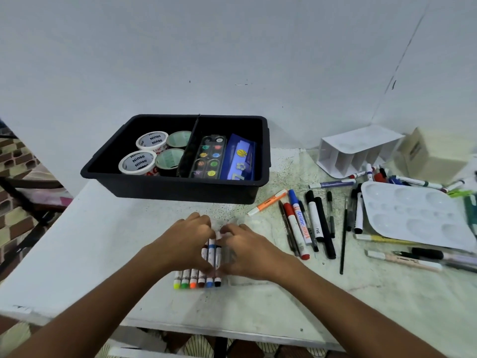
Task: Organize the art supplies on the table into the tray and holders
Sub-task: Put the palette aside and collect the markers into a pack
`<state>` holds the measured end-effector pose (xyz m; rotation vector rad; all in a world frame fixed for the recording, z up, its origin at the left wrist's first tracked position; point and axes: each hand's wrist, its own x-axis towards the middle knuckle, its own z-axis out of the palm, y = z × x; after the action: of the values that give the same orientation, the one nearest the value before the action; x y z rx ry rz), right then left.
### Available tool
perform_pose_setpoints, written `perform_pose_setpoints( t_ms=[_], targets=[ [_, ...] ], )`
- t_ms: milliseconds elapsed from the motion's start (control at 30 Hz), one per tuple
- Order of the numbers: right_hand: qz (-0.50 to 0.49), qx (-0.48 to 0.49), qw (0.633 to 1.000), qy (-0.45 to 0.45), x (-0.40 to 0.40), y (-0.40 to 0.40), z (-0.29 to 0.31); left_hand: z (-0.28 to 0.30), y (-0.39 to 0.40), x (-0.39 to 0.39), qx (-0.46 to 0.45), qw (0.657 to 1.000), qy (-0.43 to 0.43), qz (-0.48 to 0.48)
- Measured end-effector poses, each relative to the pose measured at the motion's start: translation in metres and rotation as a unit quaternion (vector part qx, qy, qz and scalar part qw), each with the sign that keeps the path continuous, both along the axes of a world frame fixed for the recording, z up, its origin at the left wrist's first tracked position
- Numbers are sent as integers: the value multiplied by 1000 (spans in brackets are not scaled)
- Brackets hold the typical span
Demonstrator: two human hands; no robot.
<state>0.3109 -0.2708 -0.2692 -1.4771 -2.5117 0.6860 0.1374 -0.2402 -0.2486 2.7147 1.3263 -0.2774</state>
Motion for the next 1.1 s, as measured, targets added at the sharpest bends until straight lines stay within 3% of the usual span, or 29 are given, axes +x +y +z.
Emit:
perform_pose_setpoints(
  t_ms=[167,533,767,933,1100],
  targets=[
    [-42,23,992,116,50,-1,11,10,-4,35,-17,995,-97,-12],
    [-313,142,936,77,275,1,11,-4,16,208,-24,956,-267,-122],
    [-387,121,914,13,376,-38,-3,-29,39,317,13,948,-240,-209],
    [-357,118,926,-39,387,-49,-27,-41,48,346,50,963,-124,-234],
    [-338,137,931,32,388,-35,-28,-45,64,337,46,964,-142,-222]
  ],
)
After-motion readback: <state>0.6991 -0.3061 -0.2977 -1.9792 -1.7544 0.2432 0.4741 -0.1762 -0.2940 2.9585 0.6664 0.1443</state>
